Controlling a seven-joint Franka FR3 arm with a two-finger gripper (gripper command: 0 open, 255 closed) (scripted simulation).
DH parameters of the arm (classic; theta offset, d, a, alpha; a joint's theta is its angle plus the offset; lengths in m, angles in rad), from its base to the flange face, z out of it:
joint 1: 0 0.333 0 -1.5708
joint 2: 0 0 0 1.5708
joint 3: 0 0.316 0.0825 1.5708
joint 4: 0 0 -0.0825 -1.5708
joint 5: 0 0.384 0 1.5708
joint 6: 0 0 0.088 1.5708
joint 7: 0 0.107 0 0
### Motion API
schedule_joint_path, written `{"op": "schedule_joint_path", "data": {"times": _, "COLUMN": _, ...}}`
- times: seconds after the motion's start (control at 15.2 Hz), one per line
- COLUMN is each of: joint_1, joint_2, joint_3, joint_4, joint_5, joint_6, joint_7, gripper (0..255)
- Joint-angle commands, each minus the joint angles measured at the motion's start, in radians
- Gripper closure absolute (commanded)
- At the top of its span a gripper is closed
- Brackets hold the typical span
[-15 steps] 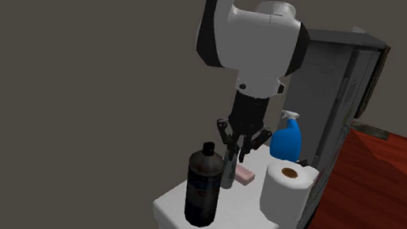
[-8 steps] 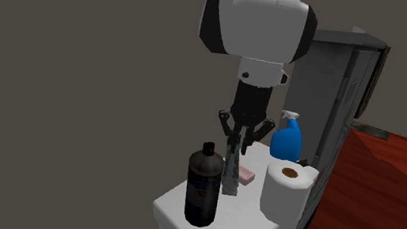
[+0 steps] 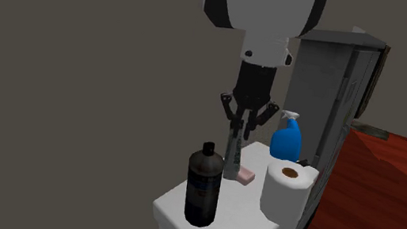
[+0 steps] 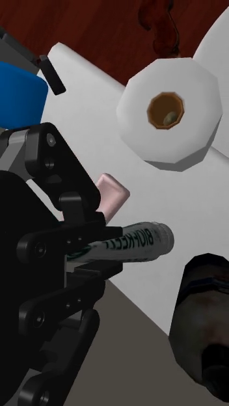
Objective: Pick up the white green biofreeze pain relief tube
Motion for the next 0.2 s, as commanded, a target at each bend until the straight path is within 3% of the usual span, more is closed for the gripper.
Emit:
{"op": "schedule_joint_path", "data": {"times": 0.0, "joint_1": -0.002, "joint_2": -0.017, "joint_3": 0.002, "joint_4": 0.015, "joint_5": -0.008, "joint_6": -0.03, "joint_7": 0.007, "gripper": 255}}
{"op": "schedule_joint_path", "data": {"times": 0.13, "joint_1": -0.002, "joint_2": -0.018, "joint_3": 0.003, "joint_4": 0.016, "joint_5": -0.008, "joint_6": -0.033, "joint_7": 0.007, "gripper": 255}}
